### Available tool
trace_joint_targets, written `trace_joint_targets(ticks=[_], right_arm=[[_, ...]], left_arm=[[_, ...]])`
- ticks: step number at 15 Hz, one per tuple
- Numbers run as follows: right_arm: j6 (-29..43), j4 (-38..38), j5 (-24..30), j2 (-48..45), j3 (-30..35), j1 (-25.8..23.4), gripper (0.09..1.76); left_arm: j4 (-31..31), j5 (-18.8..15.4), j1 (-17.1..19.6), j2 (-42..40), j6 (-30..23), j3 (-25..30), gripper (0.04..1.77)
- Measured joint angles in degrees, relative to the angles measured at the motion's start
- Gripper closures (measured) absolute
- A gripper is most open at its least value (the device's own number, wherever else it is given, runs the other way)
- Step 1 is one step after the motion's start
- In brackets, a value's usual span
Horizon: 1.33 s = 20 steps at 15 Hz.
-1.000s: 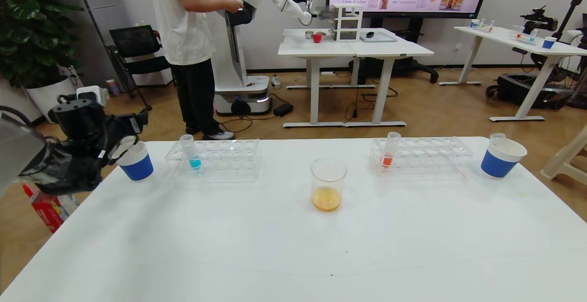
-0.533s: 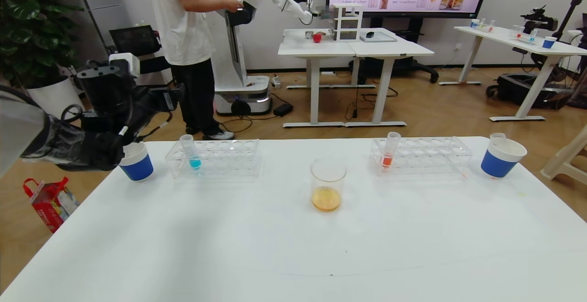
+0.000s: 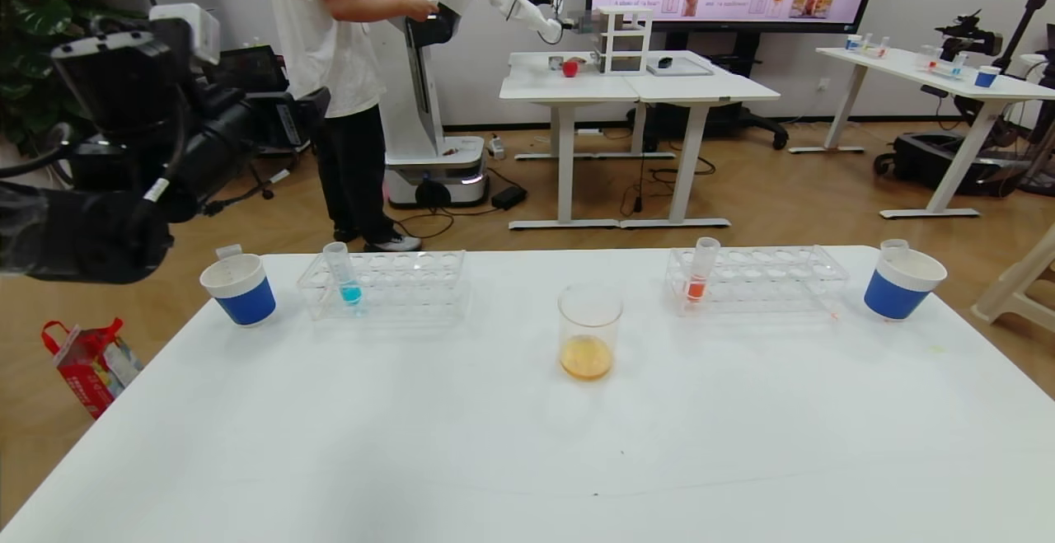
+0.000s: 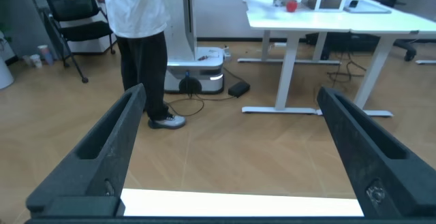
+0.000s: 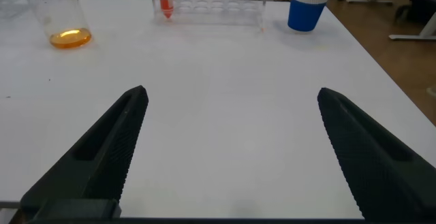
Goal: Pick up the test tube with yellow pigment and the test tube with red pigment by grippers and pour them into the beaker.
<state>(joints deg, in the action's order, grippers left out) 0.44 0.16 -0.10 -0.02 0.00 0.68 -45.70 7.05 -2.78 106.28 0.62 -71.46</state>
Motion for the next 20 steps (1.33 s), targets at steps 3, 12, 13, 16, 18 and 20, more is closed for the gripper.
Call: trace_joint_targets(ticks=[3, 12, 13, 16, 18, 20], right_arm=[[0.0, 0.0, 0.0, 0.0, 0.0, 0.0, 0.11], [0.0, 0.0, 0.0, 0.0, 0.0, 0.0, 0.11], [0.0, 0.0, 0.0, 0.0, 0.0, 0.0, 0.11], [0.0, 0.0, 0.0, 0.0, 0.0, 0.0, 0.11], [0.0, 0.0, 0.0, 0.0, 0.0, 0.0, 0.11], [0.0, 0.0, 0.0, 0.0, 0.0, 0.0, 0.11]], left_arm=[[3.1, -0.1, -1.0, -10.1, 0.0, 4.4, 0.06], [12.2, -0.7, -1.5, -40.4, 0.0, 22.0, 0.06], [14.0, -0.9, -1.5, -43.5, 0.0, 23.4, 0.06], [19.7, -2.3, -1.5, -53.3, 0.0, 27.9, 0.06], [25.9, -2.6, -1.2, -60.3, 0.0, 30.7, 0.06], [33.7, -2.6, -1.0, -67.5, 0.0, 32.5, 0.06]])
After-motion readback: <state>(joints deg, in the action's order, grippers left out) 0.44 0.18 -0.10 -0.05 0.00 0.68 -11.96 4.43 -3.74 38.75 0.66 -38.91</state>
